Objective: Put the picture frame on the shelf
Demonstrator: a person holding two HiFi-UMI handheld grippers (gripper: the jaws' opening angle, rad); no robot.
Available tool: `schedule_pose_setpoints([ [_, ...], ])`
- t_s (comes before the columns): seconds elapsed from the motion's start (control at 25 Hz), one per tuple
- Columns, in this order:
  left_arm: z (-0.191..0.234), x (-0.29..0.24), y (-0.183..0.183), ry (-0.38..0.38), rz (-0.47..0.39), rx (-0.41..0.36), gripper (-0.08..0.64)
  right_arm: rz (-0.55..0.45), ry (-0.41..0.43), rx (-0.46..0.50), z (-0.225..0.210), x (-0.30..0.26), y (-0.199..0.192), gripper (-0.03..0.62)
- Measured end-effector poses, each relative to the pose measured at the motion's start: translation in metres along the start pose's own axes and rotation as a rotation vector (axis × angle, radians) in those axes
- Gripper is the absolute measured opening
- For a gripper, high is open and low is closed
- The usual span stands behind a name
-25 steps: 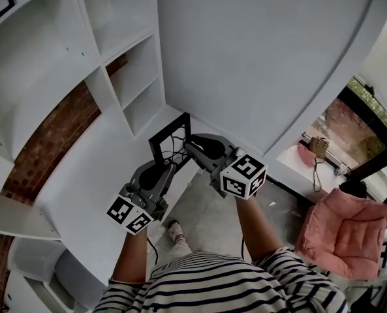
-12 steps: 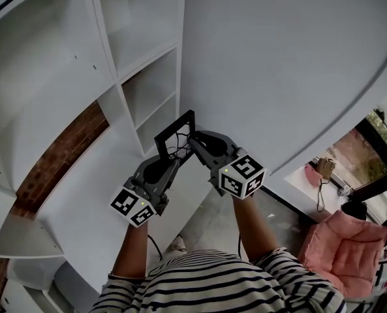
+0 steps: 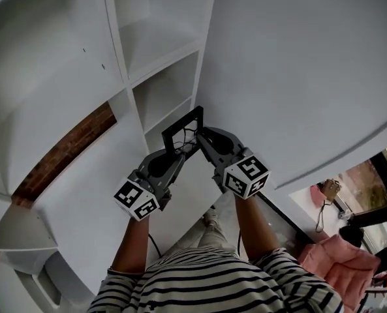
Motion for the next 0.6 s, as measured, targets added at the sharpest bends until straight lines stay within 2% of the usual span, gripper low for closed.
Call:
schedule_pose_setpoints([
  [0.24,0.001,-0.002,0.000,0.087,-0.038,-0.063,0.055,-0.035,0.086,0.047,-0.008,-0.007,0.002,0.060],
  [0.48,-0.069,0.034,0.014,0.086,-0.110,-0.116,0.055,-0.063,0.111,0.126,0.048,0.048,0.027,0.060],
  [0.6,-0.082,0.035,0.009,0.140,-0.131,-0.125,0.055,-0.070,0.142,0.148,0.050,0.058,0.027,0.060],
])
Point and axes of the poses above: the fingertips, and each gripper's own axes: x backward along the fingers, z to its left, y out of its top, the point moved 5 cm from there along x, backward along the fingers, and after that the axes turned 11 degrees about y, right-handed, at the moved point
